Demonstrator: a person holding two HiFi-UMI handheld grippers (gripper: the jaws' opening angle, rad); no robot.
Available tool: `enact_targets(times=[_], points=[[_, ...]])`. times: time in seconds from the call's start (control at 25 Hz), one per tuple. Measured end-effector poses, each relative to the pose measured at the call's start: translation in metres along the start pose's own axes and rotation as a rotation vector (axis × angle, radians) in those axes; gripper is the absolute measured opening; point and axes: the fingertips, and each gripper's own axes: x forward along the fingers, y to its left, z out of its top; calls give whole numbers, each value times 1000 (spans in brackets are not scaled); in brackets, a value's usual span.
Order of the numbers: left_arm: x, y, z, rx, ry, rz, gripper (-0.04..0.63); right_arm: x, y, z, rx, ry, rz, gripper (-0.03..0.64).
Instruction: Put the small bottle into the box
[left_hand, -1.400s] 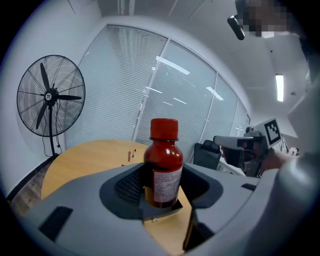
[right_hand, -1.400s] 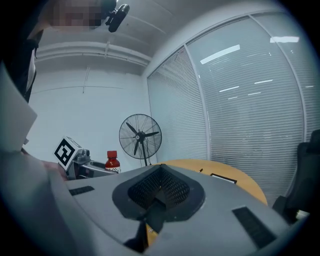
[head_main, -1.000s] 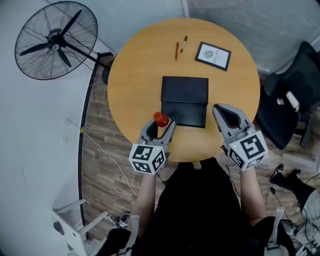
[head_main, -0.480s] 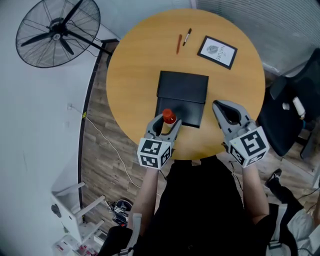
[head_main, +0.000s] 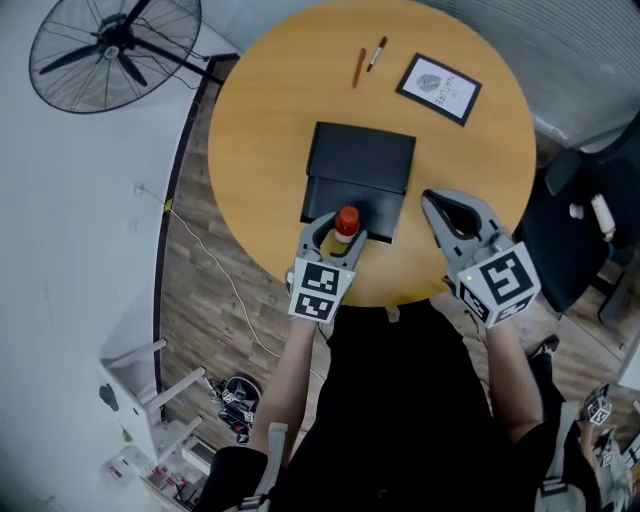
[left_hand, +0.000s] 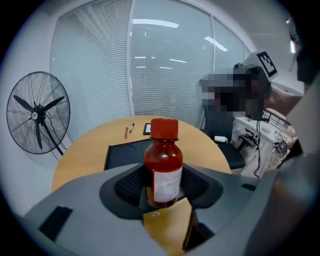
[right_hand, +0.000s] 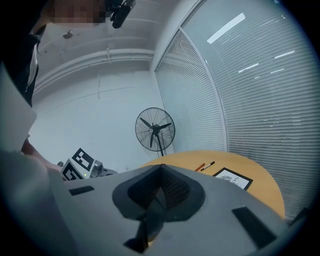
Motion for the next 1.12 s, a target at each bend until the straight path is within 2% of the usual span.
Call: enact_targets(times=[0.16, 0.68, 1.0, 1.12], points=[[5, 3, -4, 103, 38, 9, 216, 1, 4, -2, 9, 2, -1, 9], [42, 15, -34, 326, 174, -58, 216, 9, 4, -17, 35, 40, -71, 9], [63, 12, -53, 566, 254, -96, 216, 9, 9, -26, 60, 55, -121, 9], [69, 11, -57, 618, 272, -115, 216, 9, 10, -29, 70, 58, -137, 9]])
